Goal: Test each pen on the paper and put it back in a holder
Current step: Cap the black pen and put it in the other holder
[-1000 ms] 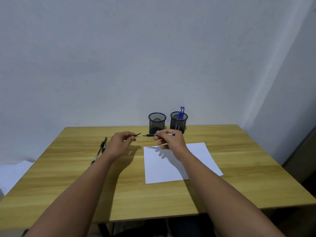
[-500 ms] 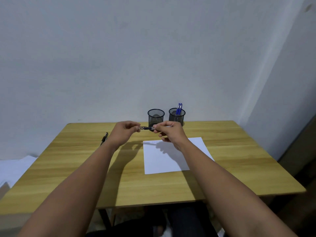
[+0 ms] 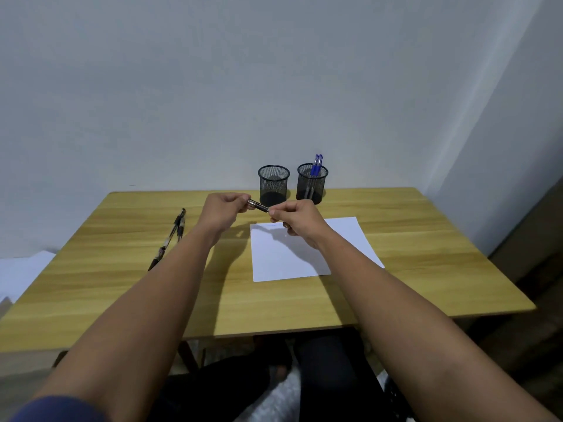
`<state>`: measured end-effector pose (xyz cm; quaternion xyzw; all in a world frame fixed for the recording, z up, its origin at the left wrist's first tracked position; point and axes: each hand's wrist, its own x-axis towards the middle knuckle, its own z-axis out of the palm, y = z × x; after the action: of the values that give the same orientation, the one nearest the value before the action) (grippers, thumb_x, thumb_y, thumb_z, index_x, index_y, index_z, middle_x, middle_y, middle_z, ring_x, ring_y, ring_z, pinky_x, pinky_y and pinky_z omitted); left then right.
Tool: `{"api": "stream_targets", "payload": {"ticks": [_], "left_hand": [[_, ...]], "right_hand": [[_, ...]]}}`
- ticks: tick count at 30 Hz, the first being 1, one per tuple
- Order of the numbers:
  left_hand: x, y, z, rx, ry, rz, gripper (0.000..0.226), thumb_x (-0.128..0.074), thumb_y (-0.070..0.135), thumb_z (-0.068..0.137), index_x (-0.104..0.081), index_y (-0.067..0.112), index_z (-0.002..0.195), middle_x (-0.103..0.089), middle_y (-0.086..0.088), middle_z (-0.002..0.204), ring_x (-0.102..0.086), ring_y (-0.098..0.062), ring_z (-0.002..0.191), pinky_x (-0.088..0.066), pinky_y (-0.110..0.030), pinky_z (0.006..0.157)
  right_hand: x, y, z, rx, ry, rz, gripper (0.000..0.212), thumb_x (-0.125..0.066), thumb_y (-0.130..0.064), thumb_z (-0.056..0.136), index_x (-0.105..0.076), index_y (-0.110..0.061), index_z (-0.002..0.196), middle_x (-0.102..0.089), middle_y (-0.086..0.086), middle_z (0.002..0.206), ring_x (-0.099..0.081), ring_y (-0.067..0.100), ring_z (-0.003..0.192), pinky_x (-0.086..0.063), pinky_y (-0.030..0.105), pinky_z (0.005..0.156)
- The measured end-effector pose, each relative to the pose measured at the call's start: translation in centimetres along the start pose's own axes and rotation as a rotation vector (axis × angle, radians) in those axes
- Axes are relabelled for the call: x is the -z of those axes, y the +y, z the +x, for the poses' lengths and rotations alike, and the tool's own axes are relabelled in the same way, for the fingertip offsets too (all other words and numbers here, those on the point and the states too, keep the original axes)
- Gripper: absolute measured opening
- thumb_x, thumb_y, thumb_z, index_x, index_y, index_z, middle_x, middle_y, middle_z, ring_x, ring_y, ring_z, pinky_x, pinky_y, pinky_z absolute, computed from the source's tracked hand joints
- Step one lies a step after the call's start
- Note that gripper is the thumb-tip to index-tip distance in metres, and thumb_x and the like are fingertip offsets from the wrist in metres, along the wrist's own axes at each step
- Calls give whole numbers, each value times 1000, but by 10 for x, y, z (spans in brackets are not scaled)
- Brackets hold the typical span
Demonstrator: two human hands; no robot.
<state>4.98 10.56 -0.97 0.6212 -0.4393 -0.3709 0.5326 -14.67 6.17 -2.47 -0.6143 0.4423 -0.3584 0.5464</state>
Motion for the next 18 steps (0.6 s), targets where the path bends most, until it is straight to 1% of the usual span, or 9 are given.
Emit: {"api": "stream_targets", "payload": {"ticks": [1,3,5,8,11,13,15,17,18], "left_hand": [[-2,-1,1,7,9,-1,17,-64,22,99,-76,13,107,-75,8,75,-66,-10,86,-41,-26,64],[-6,-2,3,20,22,0,19,-64,21,100,-76,11,110,-74,0,84,-67,-12,87,-41,-25,64],[-10,-3,6,12,24,20,21,-64,21,99,-76,10,112,-74,-5,92,-68,-11,86,-45,-24,68],[-12,-1,15,-4,20,49,18,-66,22,98,-77,12,108,-75,-5,94,-68,-12,90,-48,-27,80],[-15,11,27,-40,11,90,18,-67,23,97,-77,11,108,-75,-5,94,-67,-13,91,-48,-27,80],[-15,17,35,-61,-15,133,19,-66,23,98,-77,12,109,-76,-4,92,-67,-12,90,-47,-24,73],[-16,21,42,-77,-68,155,20,-62,23,100,-76,15,112,-76,-2,95,-67,-9,89,-46,-21,71],[-16,24,52,-92,-97,150,25,-59,23,101,-73,17,120,-75,1,105,-68,-10,96,-48,-23,76],[-17,24,58,-101,-86,136,29,-59,23,100,-70,18,126,-74,2,111,-68,-11,101,-50,-25,81]], "right_hand": [[0,1,1,-3,7,0,4,-78,-8,96,-81,-11,96,-75,7,79,-44,9,53,-36,23,52],[-1,4,6,-11,18,14,4,-78,-7,96,-81,-9,98,-74,7,77,-44,8,52,-36,23,53],[-1,8,10,-18,23,40,4,-78,-6,96,-81,-6,99,-73,7,76,-43,11,53,-35,23,51],[-2,11,14,-25,23,84,4,-76,-6,97,-79,-6,99,-71,4,73,-43,11,54,-37,21,50],[-2,11,20,-8,35,106,6,-73,-8,100,-79,-8,102,-71,4,76,-46,9,54,-40,20,52],[4,9,28,38,34,38,6,-73,-10,100,-79,-10,103,-72,3,79,-52,7,55,-43,18,53],[17,1,39,80,3,-81,11,-72,-9,102,-78,-5,109,-73,4,81,-61,2,57,-48,13,59],[32,-10,55,111,-44,-223,13,-69,-5,102,-76,2,110,-73,6,81,-64,3,62,-53,16,70],[38,-18,64,135,-56,-287,10,-68,-4,102,-77,-1,105,-74,5,81,-65,6,65,-56,21,76]]}}
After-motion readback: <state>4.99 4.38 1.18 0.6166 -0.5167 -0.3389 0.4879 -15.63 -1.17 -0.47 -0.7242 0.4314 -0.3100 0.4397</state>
